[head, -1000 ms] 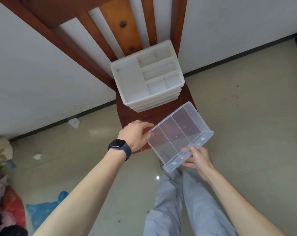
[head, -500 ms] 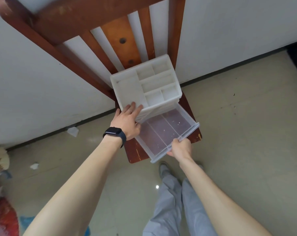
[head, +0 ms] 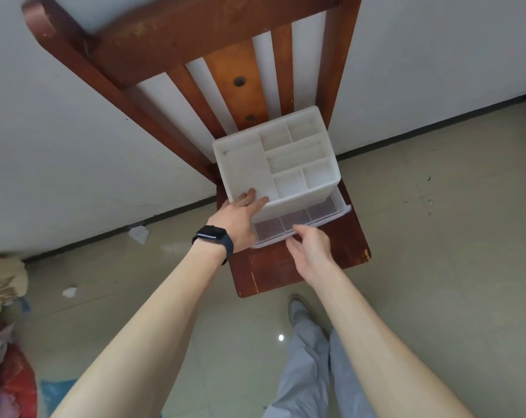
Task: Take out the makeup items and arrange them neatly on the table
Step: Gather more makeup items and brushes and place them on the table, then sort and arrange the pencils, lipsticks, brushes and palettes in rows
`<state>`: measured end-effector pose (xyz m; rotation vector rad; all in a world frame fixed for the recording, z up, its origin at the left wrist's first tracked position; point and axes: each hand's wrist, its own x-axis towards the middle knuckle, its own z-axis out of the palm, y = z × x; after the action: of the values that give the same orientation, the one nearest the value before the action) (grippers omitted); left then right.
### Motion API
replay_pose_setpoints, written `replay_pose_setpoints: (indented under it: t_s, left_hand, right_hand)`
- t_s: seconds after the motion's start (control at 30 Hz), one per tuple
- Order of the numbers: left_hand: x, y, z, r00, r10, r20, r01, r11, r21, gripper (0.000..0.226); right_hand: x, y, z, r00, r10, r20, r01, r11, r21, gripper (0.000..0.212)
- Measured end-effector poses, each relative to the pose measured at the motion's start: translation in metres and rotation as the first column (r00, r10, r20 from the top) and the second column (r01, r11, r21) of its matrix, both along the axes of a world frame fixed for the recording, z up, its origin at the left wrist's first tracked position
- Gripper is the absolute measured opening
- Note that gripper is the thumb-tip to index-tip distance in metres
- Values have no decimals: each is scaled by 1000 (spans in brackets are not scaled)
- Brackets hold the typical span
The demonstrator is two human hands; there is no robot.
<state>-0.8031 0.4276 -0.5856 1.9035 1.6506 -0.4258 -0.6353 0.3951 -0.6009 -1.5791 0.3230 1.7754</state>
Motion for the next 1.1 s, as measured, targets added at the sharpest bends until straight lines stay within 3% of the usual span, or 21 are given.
replay_pose_setpoints:
  t_s: [0.07, 0.17, 0.37, 0.47, 0.53, 0.6, 0.67, 0.73, 0.8, 0.9, 1.1]
  left_hand:
    - [1, 0, 1, 1000, 7, -7, -7, 1000, 18, 85]
    - [2, 2, 1, 1000, -12, -25, 12, 1000, -2, 93]
    - [3, 5, 3, 996, -39, -77, 37, 999, -36, 95]
    - [7, -7, 6, 995, -26, -100, 27, 1000, 12, 96]
    - [13, -19, 7, 994, 0, -105, 11, 994, 104, 95]
    - [21, -37, 16, 993, 98, -63, -85, 979, 183, 92]
    - [32, -64, 33, 973, 230, 1, -226, 954, 197, 85]
    - [41, -99, 53, 915, 397, 73, -404, 896, 185, 77]
    - [45, -142, 75, 818, 560, 130, -575, 800, 173, 72]
    - [42, -219, 105, 628, 753, 195, -778, 609, 155, 66]
    - [22, -420, 179, 119, 958, 263, -977, 66, 201, 59]
  right_hand:
    - [3, 20, -1, 993, -57, -108, 58, 998, 10, 40]
    - [1, 41, -3, 982, 23, -185, -11, 998, 66, 55]
    - [19, 32, -8, 943, 282, -178, -255, 954, 160, 67]
    - [33, 20, 0, 860, 510, -34, -496, 848, 187, 57]
    - [41, 10, 11, 738, 658, 151, -674, 709, 208, 46]
    - [50, 0, 29, 540, 738, 404, -841, 495, 220, 39]
    - [62, -11, 53, 296, 708, 641, -955, 225, 193, 38]
    - [67, -23, 82, 64, 623, 780, -995, -19, 96, 33]
    - [62, -39, 114, -92, 505, 858, -976, -215, 22, 31]
    - [34, -73, 166, -201, 320, 926, -877, -479, -25, 29]
    - [-70, -190, 267, -183, 66, 981, -542, -839, -45, 32]
